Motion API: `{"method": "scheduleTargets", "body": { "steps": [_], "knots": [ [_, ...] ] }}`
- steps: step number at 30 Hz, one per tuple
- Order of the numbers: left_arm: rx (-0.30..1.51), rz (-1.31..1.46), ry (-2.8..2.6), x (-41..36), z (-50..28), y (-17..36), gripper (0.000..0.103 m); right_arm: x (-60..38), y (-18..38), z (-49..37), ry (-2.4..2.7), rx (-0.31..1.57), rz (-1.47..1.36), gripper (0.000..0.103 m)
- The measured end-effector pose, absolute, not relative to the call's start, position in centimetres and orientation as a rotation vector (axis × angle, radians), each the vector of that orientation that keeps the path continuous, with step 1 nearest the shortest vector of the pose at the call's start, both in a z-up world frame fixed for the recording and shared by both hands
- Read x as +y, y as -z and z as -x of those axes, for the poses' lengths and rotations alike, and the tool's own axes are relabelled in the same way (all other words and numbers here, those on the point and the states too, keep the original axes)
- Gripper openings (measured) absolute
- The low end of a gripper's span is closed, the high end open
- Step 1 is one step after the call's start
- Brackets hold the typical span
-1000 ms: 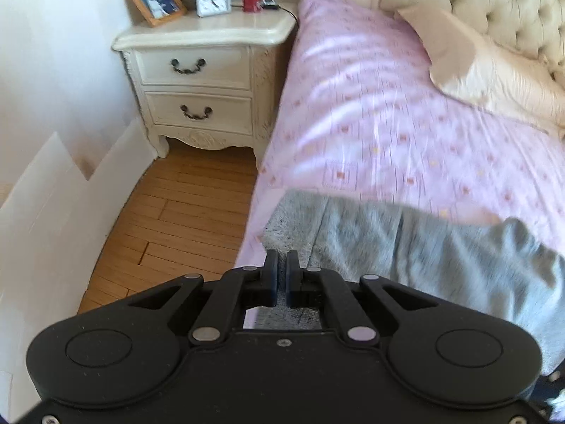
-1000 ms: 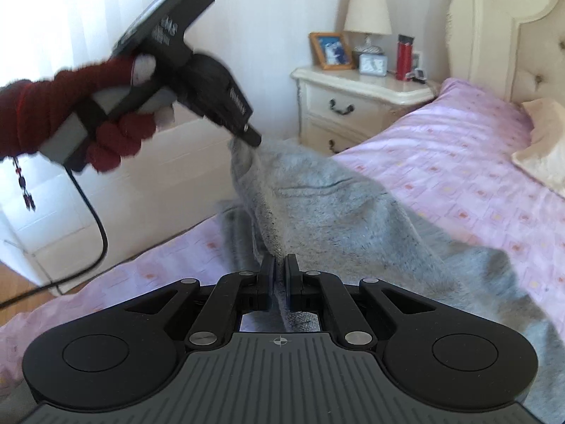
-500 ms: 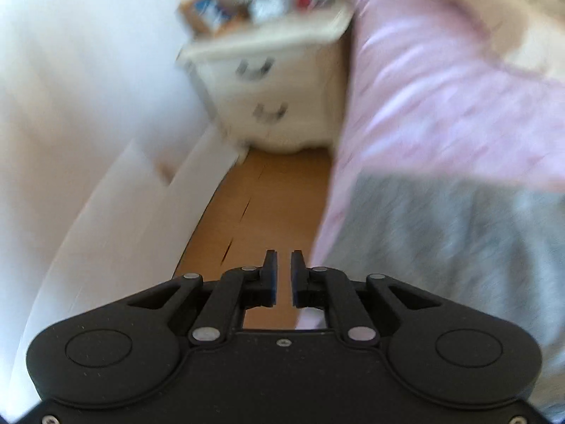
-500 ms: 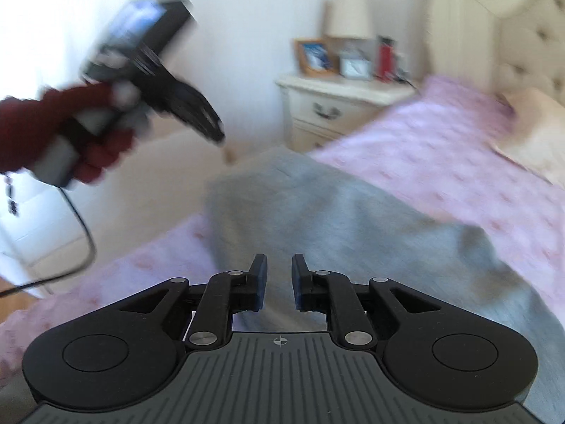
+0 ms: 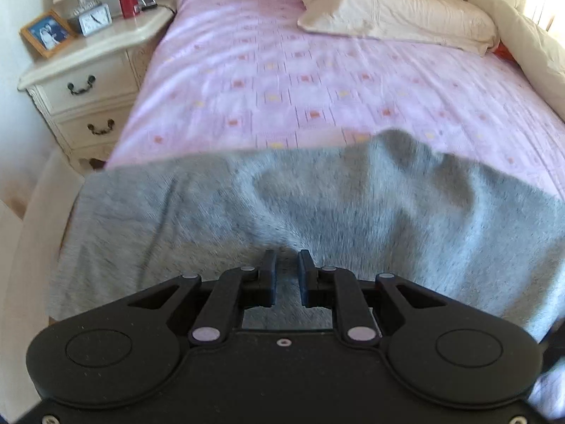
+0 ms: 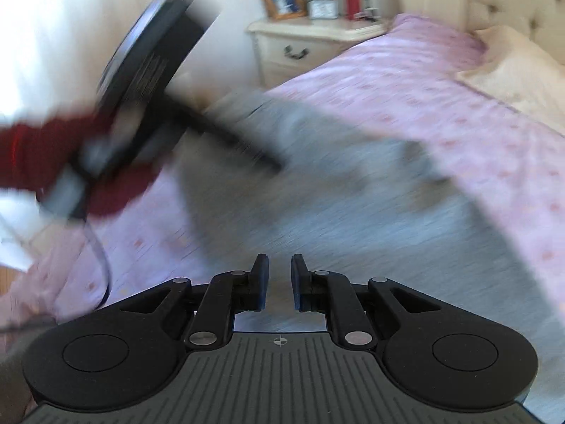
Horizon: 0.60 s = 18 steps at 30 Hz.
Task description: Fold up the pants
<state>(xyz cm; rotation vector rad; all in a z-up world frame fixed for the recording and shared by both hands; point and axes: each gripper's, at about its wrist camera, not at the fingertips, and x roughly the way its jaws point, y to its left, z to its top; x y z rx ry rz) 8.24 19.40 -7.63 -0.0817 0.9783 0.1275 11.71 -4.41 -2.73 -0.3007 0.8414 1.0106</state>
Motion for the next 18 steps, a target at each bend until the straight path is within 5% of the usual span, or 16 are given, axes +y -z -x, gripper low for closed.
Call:
{"method": "scheduleTargets", "body": {
  "steps": [5, 18],
  "knots": [
    [0.943, 0.039, -0.138, 18.7, -7.0, 8.6, 0.023, -4.6, 1.9, -18.9, -0.924, 0.780, 0.250, 0.027],
    [0.943, 0.033, -0.158, 18.3, -6.7, 8.3, 0.019, -1.7, 8.0, -23.8, -0.952, 0.848, 0.134, 0.027]
  ]
}}
